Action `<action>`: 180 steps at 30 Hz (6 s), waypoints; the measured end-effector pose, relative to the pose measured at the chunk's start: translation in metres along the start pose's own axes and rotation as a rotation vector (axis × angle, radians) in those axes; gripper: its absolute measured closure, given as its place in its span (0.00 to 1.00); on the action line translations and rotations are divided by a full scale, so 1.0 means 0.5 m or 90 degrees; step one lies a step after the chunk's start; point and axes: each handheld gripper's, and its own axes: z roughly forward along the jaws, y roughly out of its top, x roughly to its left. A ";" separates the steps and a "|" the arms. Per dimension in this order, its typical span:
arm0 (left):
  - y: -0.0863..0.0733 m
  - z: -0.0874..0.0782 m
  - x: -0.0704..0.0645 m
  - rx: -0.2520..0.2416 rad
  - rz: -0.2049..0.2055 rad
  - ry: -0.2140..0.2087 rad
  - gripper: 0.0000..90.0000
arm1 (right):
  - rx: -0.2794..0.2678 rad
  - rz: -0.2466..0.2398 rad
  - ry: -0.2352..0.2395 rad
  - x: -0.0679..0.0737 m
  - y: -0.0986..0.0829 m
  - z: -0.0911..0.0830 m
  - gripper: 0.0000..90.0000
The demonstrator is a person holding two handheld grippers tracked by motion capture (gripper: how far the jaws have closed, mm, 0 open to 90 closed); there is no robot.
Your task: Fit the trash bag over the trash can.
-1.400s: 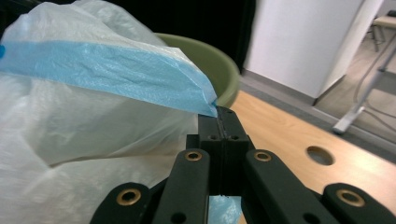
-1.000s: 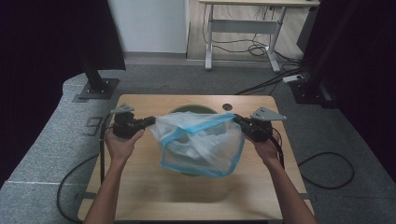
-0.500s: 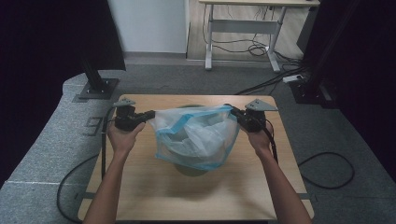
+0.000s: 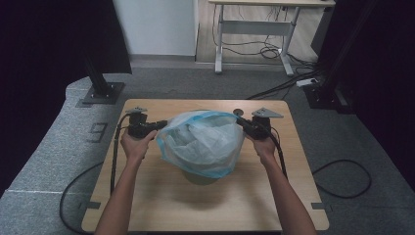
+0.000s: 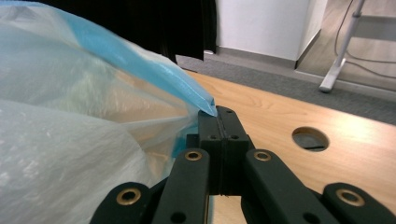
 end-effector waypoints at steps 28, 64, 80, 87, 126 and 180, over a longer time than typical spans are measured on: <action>-0.065 0.060 0.000 0.071 0.013 0.005 1.00 | 0.123 0.030 0.017 0.003 -0.101 0.033 0.99; -0.105 0.036 -0.001 0.083 0.033 0.030 1.00 | -0.029 -0.008 0.186 0.113 -0.050 -0.213 0.29; -0.107 0.028 -0.002 0.076 0.032 0.021 1.00 | -0.010 -0.070 0.202 0.154 -0.085 -0.192 0.86; -0.107 0.025 -0.002 0.074 0.028 0.018 1.00 | -0.033 -0.092 0.207 0.153 -0.090 -0.202 0.99; -0.167 0.018 0.022 0.091 0.020 0.062 0.83 | 0.103 -0.035 0.164 0.107 -0.248 -0.125 0.98; 0.095 -0.067 -0.215 0.052 0.230 -0.105 0.30 | 0.035 0.064 0.064 0.010 -0.261 -0.248 0.36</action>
